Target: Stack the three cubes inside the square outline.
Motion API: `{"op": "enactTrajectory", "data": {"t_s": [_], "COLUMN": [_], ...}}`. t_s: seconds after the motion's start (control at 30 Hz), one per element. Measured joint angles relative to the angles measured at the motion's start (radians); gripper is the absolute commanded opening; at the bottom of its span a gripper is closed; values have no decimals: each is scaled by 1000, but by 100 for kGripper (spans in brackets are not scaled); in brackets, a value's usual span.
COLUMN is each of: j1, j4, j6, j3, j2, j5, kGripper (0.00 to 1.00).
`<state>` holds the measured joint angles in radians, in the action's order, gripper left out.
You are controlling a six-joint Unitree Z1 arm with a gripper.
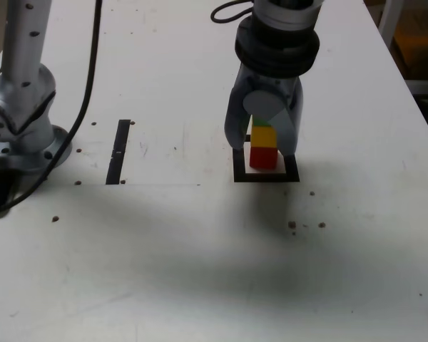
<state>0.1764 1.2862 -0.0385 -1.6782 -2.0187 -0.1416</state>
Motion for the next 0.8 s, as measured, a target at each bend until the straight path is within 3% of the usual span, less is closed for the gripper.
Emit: {"op": "enactTrajectory", "data": {"t_s": [0.43, 0.6, 0.7, 0.8], "j1": [-3, -3, -4, -8], "j4": [7, 30, 92, 145], "j6": [4, 4, -5, -20], "j3": [3, -44, -74, -68], "j2": [0, 33, 151, 223], "j5": [8, 68, 134, 161], "kGripper": [62, 63, 63, 63]}}
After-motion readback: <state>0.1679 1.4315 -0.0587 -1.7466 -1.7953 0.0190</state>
